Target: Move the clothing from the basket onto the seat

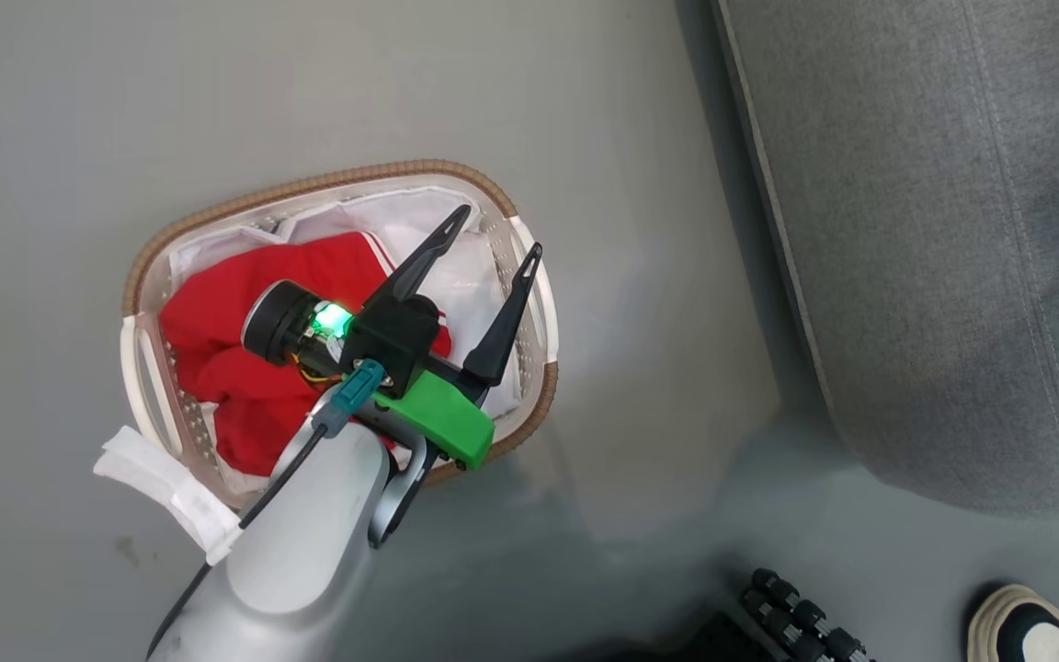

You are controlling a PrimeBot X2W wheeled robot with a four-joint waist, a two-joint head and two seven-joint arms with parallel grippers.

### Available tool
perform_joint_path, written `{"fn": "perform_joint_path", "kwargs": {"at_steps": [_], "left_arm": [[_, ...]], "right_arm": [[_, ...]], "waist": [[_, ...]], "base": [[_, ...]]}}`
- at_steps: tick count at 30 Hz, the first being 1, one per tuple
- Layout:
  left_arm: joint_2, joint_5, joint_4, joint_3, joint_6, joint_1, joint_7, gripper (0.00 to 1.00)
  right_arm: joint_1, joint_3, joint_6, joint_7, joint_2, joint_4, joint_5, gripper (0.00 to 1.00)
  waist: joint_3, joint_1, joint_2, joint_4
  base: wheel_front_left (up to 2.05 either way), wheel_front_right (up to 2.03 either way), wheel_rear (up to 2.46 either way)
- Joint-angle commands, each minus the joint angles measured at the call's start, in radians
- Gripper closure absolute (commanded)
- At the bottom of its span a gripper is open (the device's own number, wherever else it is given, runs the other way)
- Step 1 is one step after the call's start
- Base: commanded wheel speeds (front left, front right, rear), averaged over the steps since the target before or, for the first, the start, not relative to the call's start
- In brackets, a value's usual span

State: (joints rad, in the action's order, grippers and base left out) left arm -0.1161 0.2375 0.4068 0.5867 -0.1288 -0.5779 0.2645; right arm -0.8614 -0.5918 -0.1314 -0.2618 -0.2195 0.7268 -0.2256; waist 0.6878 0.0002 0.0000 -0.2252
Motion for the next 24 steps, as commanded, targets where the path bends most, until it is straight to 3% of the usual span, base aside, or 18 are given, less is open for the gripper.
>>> {"fn": "perform_joint_path", "kwargs": {"at_steps": [1, 10, 24], "left_arm": [[0.004, -0.002, 0.003, -0.008, -0.003, 0.022, 0.0, 0.0], [0.035, 0.012, 0.013, -0.101, -0.003, 0.111, 0.0, 0.0], [0.063, -0.004, 0.034, -0.275, -0.002, 0.268, 0.0, 0.0]], "right_arm": [[0.048, -0.015, 0.001, -0.005, 0.001, -0.017, -0.001, 0.0], [0.28, -0.006, 0.001, -0.005, 0.046, -0.141, 0.045, 0.0], [0.483, 0.257, 0.001, -0.005, 0.104, -0.26, 0.124, 0.0]], "waist": [[-0.044, -0.0002, 0.0, 0.01], [-0.197, -0.0002, 0.0, 0.041], [-0.387, -0.0002, 0.0, 0.145]], "base": [[0.0, 0.0, 0.0], [0.0, 0.0, 0.0], [0.0, 0.0, 0.0]]}}
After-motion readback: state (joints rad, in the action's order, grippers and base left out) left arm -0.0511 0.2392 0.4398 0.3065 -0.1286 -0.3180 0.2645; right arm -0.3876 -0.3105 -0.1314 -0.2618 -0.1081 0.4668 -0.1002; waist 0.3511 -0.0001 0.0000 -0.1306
